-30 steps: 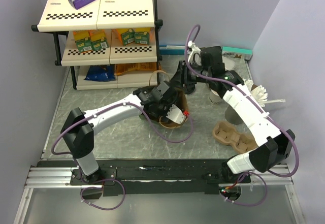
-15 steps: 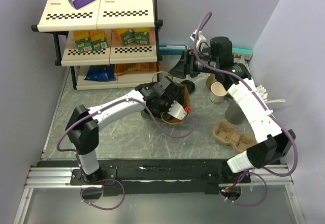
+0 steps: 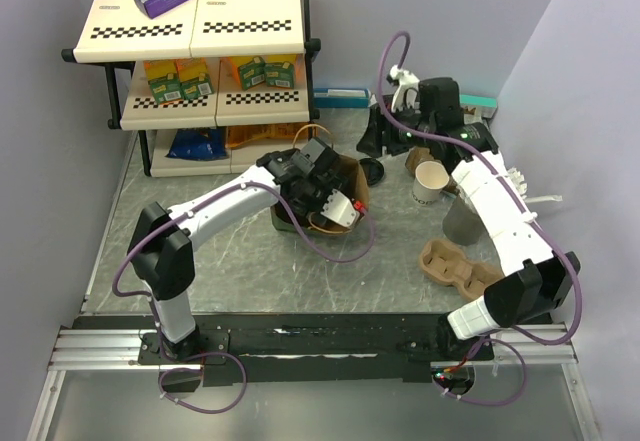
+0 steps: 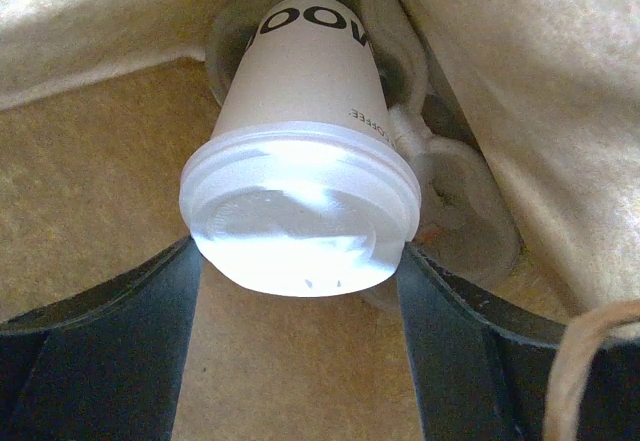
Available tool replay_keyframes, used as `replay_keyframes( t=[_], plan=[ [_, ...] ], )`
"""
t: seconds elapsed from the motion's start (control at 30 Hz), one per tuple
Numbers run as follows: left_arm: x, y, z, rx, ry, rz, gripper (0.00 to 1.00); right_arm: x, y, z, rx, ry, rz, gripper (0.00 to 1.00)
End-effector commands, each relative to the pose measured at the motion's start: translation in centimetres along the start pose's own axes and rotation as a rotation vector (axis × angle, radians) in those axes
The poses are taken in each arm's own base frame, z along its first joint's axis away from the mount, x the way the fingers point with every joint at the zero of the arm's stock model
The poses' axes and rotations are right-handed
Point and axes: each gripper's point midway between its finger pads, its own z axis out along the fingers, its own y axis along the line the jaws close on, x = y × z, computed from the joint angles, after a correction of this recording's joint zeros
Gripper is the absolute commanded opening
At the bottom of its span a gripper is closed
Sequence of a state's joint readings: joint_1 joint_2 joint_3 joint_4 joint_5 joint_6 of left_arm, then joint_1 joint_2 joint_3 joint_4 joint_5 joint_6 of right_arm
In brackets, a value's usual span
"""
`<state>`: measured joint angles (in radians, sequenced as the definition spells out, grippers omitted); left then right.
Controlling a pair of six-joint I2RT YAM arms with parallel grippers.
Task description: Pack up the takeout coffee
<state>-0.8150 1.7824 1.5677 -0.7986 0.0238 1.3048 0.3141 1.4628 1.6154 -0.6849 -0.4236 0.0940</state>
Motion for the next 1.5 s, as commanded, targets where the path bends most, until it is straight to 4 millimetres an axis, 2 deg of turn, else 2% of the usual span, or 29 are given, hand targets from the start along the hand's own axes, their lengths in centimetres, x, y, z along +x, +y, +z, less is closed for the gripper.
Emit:
replay_keyframes(
  t=[0.0, 0.27, 0.4, 0.57, 0.8, 1.03, 1.3, 1.47],
  plan=[
    [0.3, -0.9, -1.7, 0.049, -0.018, 0.04, 0.01, 3.5, -1.5, -0.1, 0.054, 0.095, -0.008, 0.66],
    [1.0, -0.2, -1.6, 0.047, 0.009, 0.056, 0.01, 8.9, -2.4, 1.8, 0.06, 0.258, 0.11, 0.58],
    [1.2, -0.3, -1.3, 0.047, 0.012, 0.064, 0.01, 11.6, -2.9, 3.4, 0.059, 0.34, 0.177, 0.57],
    [1.2, 0.1, -0.7, 0.027, 0.002, 0.056, 0.01, 13.3, -3.0, 4.9, 0.051, 0.393, 0.199, 0.57],
    [0.5, 0.9, 0.5, 0.004, -0.031, 0.047, 0.01, 14.4, -2.0, 6.4, 0.009, 0.433, 0.234, 0.57],
    [0.5, 1.2, 1.7, -0.001, -0.035, 0.027, 0.01, 15.7, -2.4, 7.7, 0.014, 0.471, 0.266, 0.56],
    [0.5, 1.8, 0.8, -0.027, -0.037, 0.002, 0.01, 15.4, -2.3, 8.3, -0.002, 0.479, 0.277, 0.57],
    [1.2, 2.9, -0.7, -0.067, -0.051, -0.071, 0.01, 15.0, -2.0, 8.0, -0.02, 0.467, 0.261, 0.59]
  ],
)
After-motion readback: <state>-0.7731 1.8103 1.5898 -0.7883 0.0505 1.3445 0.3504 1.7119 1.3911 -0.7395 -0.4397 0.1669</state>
